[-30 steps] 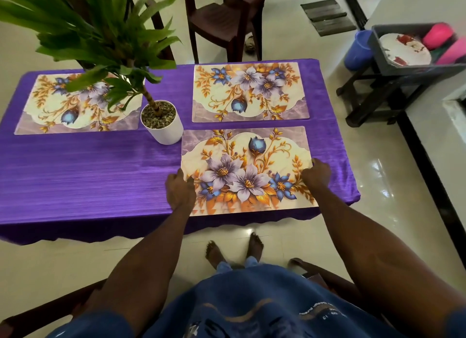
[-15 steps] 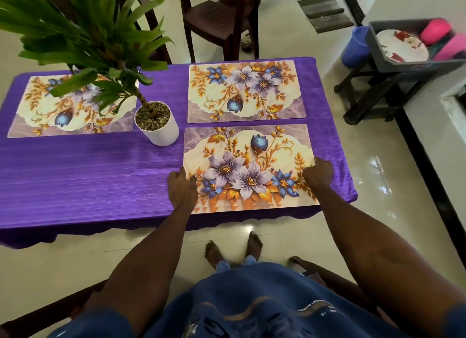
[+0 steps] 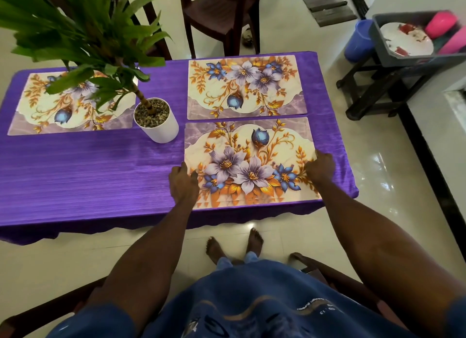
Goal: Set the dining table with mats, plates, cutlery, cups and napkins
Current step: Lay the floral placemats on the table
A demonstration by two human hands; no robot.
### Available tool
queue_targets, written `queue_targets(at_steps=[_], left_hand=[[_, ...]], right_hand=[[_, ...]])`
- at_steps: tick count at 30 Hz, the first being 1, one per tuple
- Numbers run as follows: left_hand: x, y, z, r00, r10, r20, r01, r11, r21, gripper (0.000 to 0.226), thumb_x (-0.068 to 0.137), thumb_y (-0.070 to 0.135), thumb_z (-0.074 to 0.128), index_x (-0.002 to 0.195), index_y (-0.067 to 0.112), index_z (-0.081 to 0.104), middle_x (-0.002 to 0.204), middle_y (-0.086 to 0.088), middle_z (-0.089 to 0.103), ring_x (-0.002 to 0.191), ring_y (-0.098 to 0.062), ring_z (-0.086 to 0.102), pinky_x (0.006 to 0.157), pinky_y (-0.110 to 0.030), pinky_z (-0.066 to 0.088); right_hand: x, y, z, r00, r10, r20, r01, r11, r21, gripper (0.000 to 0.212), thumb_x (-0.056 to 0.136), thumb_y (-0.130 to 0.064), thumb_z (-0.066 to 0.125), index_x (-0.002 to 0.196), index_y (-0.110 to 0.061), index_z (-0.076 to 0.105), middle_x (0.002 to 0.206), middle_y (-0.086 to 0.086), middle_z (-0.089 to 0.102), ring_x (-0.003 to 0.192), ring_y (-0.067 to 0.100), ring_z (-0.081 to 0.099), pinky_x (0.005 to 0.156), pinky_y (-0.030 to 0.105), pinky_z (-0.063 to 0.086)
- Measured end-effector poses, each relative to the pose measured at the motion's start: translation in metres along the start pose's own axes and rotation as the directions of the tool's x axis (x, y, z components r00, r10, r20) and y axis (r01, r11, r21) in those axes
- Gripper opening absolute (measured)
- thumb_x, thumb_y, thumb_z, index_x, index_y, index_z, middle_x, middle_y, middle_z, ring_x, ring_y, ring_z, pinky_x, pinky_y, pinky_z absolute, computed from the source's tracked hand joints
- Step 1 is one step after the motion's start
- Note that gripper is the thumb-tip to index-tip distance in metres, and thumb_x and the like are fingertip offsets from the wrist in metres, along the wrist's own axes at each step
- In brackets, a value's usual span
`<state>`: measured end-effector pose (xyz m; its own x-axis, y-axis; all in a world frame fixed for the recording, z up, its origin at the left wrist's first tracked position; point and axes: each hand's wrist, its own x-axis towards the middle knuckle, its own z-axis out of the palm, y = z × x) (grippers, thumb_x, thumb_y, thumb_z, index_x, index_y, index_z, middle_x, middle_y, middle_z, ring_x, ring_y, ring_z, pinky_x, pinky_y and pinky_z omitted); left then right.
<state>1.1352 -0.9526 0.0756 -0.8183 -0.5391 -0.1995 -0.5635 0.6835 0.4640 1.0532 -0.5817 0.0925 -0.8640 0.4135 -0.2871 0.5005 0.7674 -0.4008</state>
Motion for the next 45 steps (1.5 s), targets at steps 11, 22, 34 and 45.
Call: queue_targets(at_steps=[11,22,34,45], left_hand=[[0.002,0.002,0.001,0.996,-0.087,-0.005,0.087,0.993,-0.077,0.043,0.095,0.035,0.060,0.131,0.011,0.055,0.128,-0.016,0.049,0.119,-0.033,0.049,0.087,-0.044,0.049],[0.026,-0.008,-0.010,0.972,-0.203,0.117,0.231,0.910,-0.344,0.032,0.086,0.022,0.073,0.115,0.011,0.068,0.111,-0.008,0.070,0.100,-0.027,0.065,0.078,-0.035,0.051],[0.023,0.003,-0.010,0.981,-0.190,0.048,0.195,0.936,-0.293,0.023,0.089,0.020,0.068,0.109,0.008,0.073,0.103,-0.010,0.072,0.091,-0.029,0.069,0.070,-0.034,0.054],[0.022,0.016,-0.005,0.959,-0.284,0.026,0.274,0.895,-0.351,0.019,0.084,0.022,0.074,0.098,0.009,0.069,0.105,-0.012,0.067,0.097,-0.030,0.065,0.072,-0.034,0.052]], right_hand=[[-0.007,-0.011,-0.001,0.998,0.055,0.001,-0.054,0.986,-0.156,0.050,0.095,-0.025,0.058,0.139,-0.010,0.041,0.147,0.021,0.035,0.137,0.037,0.032,0.114,0.049,0.030],[-0.010,-0.013,0.000,0.999,0.048,0.017,-0.044,0.979,-0.200,0.054,0.093,-0.025,0.061,0.138,-0.008,0.037,0.146,0.022,0.032,0.137,0.038,0.031,0.111,0.049,0.031],[-0.010,-0.012,-0.002,1.000,0.022,0.003,-0.022,0.987,-0.161,0.049,0.093,-0.022,0.061,0.134,-0.005,0.043,0.142,0.022,0.037,0.133,0.037,0.036,0.109,0.047,0.035],[-0.002,-0.008,-0.008,0.990,0.136,-0.023,-0.133,0.987,0.084,0.054,0.083,-0.030,0.073,0.125,-0.003,0.052,0.127,0.017,0.058,0.118,0.034,0.055,0.098,0.047,0.049]])
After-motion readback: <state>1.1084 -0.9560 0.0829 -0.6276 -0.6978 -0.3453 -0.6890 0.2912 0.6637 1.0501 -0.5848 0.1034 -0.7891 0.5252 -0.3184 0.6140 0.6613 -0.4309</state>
